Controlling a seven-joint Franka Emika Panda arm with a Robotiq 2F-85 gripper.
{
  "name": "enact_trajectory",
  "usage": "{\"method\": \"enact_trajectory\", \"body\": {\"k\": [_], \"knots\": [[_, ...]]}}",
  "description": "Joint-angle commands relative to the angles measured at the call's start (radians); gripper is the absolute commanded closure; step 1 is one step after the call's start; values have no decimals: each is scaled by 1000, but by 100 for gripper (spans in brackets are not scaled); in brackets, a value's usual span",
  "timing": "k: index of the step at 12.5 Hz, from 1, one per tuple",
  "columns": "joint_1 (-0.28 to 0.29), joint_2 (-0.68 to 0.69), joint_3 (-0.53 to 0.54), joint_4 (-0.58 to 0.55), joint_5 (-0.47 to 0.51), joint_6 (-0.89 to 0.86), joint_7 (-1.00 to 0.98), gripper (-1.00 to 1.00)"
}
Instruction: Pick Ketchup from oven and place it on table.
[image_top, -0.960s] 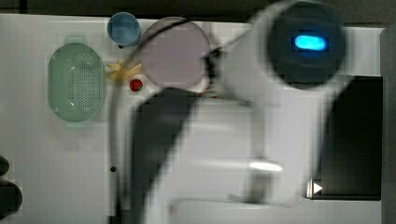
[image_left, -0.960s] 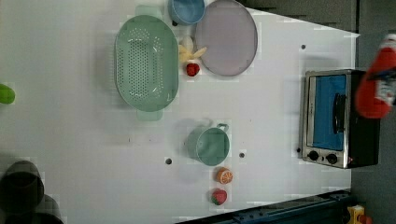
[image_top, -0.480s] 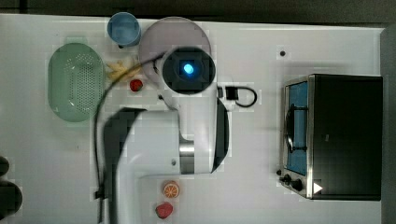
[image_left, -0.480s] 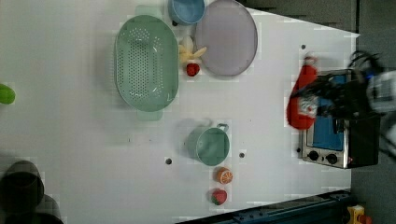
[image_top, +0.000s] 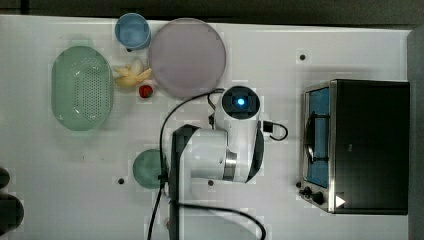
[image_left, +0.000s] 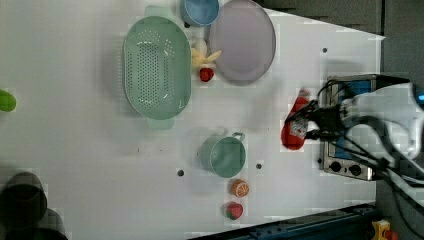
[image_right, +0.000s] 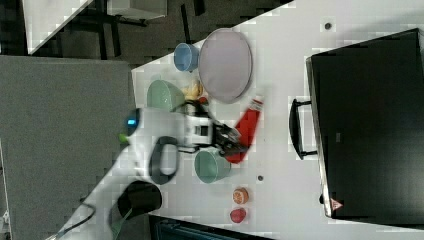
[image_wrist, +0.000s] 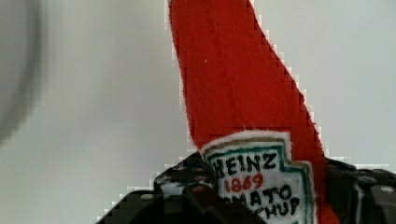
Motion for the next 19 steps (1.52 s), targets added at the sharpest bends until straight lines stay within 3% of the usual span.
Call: {"method": "enact_trajectory", "body": {"k": [1,3,6,7,12,19], "knots": [[-1,41,28,32,8,80,-3,-26],[-1,93,34,32,18,168,-3,-32],[-1,100,39,38,27,188,-3,-95],[-1,86,40,48,27,184,-2,-100],[-1,-86,39,160,26,18,9,-100],[-1,-206,42,488,17,-362,9,-100]]}}
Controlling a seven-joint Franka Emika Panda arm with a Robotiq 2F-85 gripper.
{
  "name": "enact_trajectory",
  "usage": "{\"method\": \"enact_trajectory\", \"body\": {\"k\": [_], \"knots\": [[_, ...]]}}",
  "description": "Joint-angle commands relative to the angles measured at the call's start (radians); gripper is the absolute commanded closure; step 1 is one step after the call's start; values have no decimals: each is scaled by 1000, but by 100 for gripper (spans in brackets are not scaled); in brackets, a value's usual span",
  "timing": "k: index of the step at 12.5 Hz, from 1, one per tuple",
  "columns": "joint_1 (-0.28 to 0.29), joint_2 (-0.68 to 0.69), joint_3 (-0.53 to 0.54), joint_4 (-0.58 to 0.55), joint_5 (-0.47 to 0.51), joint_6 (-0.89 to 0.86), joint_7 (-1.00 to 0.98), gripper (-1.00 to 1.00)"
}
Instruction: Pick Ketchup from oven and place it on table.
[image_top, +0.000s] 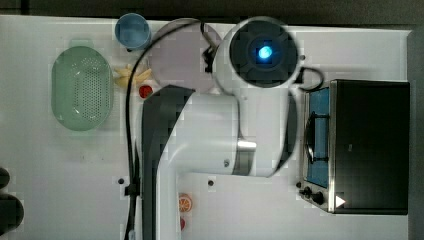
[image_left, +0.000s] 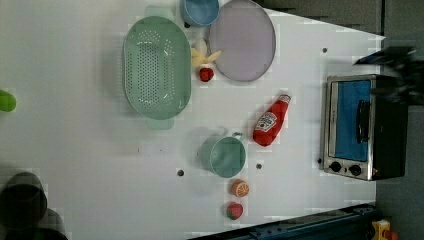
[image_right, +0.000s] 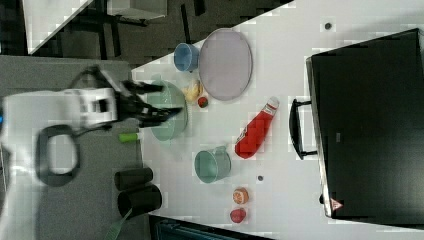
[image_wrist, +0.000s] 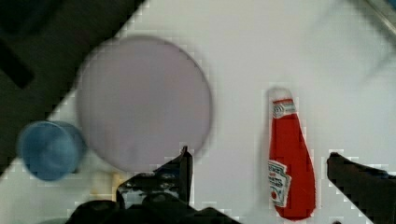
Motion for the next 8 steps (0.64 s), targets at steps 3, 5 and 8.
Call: {"method": "enact_trajectory", "body": {"k": [3,5,8], "knots": [[3,-6,18,137,18,-226,9,-100],[1,-6,14,193,18,-310,9,-100],[-1,-7,0,253,18,-434,9,-100]]}}
